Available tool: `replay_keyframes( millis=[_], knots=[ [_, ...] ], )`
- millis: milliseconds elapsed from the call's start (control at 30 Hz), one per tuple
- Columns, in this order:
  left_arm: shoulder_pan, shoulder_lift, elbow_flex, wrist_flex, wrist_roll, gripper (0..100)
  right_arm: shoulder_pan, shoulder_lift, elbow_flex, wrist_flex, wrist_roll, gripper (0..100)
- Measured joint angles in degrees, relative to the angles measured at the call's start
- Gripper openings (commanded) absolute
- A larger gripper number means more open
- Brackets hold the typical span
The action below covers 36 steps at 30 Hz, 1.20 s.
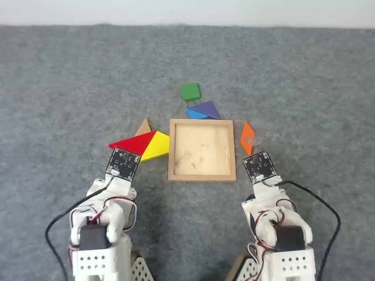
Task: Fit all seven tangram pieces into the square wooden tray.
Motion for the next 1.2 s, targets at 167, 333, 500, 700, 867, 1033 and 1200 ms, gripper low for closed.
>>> replay_keyframes(
  millis=[167, 333, 500, 700, 867, 1033, 1200],
  knots=[
    [0.0, 0.0, 0.0, 0.0, 0.0, 2, 0.0, 0.0, 0.0, 0.0, 0.0, 0.8],
    [0.0, 0.0, 0.0, 0.0, 0.0, 2, 0.0, 0.0, 0.0, 0.0, 0.0, 0.9],
    [0.0, 0.0, 0.0, 0.0, 0.0, 2, 0.0, 0.0, 0.0, 0.0, 0.0, 0.9],
    [0.0, 0.0, 0.0, 0.0, 0.0, 2, 0.0, 0.0, 0.0, -11.43, 1.23, 0.7],
    [0.0, 0.0, 0.0, 0.0, 0.0, 2, 0.18, 0.0, -1.67, -19.43, 4.66, 0.9],
    [0.0, 0.0, 0.0, 0.0, 0.0, 2, -1.14, 0.35, -9.93, -15.3, 4.75, 0.9],
    [0.0, 0.0, 0.0, 0.0, 0.0, 2, -3.08, 16.18, -19.08, -14.68, 3.43, 1.0]
  ],
)
